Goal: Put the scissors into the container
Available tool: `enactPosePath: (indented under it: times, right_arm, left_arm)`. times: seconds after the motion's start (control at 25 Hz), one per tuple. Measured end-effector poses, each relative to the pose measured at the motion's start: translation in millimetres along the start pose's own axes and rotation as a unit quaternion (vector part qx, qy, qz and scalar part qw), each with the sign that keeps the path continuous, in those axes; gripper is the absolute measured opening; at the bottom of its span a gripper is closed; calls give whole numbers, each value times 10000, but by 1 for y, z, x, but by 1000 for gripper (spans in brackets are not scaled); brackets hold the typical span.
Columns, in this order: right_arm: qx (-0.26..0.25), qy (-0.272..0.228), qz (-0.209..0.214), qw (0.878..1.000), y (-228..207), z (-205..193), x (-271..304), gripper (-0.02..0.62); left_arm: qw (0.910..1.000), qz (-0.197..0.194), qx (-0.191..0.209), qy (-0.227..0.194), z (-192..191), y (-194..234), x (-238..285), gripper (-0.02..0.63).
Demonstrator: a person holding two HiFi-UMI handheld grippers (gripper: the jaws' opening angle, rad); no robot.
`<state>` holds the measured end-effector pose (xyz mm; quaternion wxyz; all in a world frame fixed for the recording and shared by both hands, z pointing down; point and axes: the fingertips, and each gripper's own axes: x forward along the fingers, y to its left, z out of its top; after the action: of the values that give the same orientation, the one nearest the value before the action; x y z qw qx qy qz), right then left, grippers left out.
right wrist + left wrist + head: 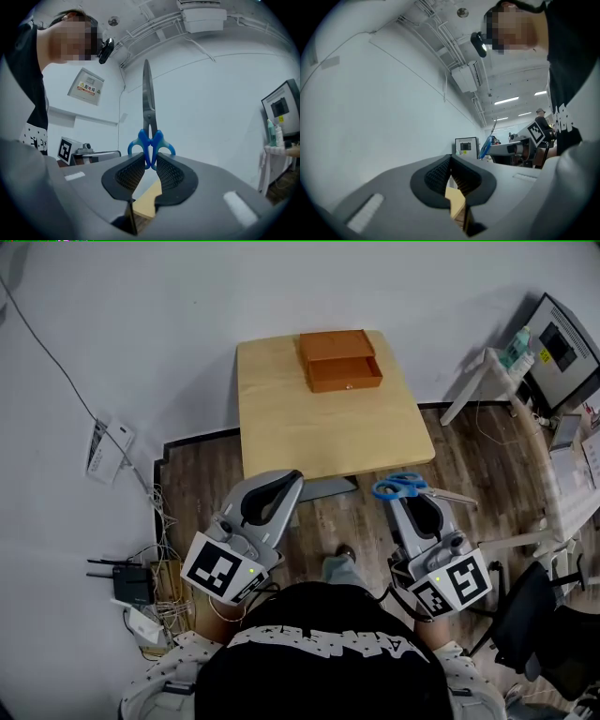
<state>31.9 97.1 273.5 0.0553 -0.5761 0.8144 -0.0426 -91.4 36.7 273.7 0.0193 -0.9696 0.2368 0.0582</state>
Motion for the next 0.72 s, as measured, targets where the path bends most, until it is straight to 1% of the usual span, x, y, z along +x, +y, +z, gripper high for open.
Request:
enactPosePath:
  times: [0.32, 0.6, 0.72]
  right_arm:
    - [69, 9, 219, 9997, -44, 5, 15, 94]
    - [45, -14, 285, 9996, -57, 8, 19, 94]
    - [13, -3, 317, 9995, -49, 5, 21, 94]
  left_arm:
    - [9995, 307, 75, 66, -1, 9, 38, 0]
    - [9994, 324, 141, 26, 1, 8, 52, 0]
    - [9993, 336, 148, -3, 1, 10, 44, 0]
